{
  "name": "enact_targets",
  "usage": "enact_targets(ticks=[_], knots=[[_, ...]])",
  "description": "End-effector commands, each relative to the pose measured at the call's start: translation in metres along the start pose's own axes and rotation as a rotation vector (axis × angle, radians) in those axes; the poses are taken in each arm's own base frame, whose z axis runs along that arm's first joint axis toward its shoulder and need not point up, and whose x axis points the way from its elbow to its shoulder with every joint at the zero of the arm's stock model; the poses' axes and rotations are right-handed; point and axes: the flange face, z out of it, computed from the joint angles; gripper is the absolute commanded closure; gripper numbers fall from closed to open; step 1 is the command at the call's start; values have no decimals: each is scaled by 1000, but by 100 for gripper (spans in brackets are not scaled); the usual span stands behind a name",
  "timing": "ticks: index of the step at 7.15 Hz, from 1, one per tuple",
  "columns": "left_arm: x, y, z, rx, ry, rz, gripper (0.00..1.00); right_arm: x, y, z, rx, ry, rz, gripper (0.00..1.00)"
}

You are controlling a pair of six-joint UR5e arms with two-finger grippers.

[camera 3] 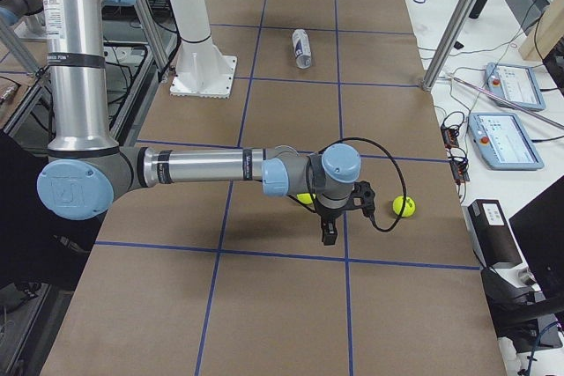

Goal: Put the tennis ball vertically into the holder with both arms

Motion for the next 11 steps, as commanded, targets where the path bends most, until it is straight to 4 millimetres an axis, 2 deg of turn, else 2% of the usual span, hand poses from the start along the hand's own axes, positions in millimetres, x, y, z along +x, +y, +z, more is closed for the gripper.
enact_targets(ticks=[1, 2, 3, 4, 5, 6, 7, 8, 9, 10, 11], knots=[[99, -88, 58, 22, 98, 250, 5, 0, 0, 1, -2, 1, -1, 1], [151, -99, 98, -14, 155, 326, 5, -1, 0, 2, -3, 4, -4, 1], [181, -126, 107, 21, 116, 386, 5, -2, -1, 2, -5, 4, -7, 1], [220, -145, 122, 37, 127, 443, 3, -3, -1, 4, -7, 4, -9, 1], [243, -155, 128, 42, 137, 469, 1, -5, -1, 4, -8, 2, -11, 1], [266, -174, 128, 47, 155, 486, 0, -6, -2, 3, -6, 2, -14, 1], [297, -191, 137, 0, 162, 485, 0, -6, -2, 4, -8, 2, -14, 1], [328, -223, 135, -5, 83, 491, 0, -9, -3, 2, -4, -1, -17, 1], [362, -234, 135, -47, 44, 499, 0, -11, -3, 4, -8, -2, -22, 1], [402, -219, 160, -85, 31, 552, 1, -11, -3, 5, -9, -2, -23, 1], [438, -213, 177, -69, -44, 697, 1, -11, -3, 4, -8, -2, -22, 1]])
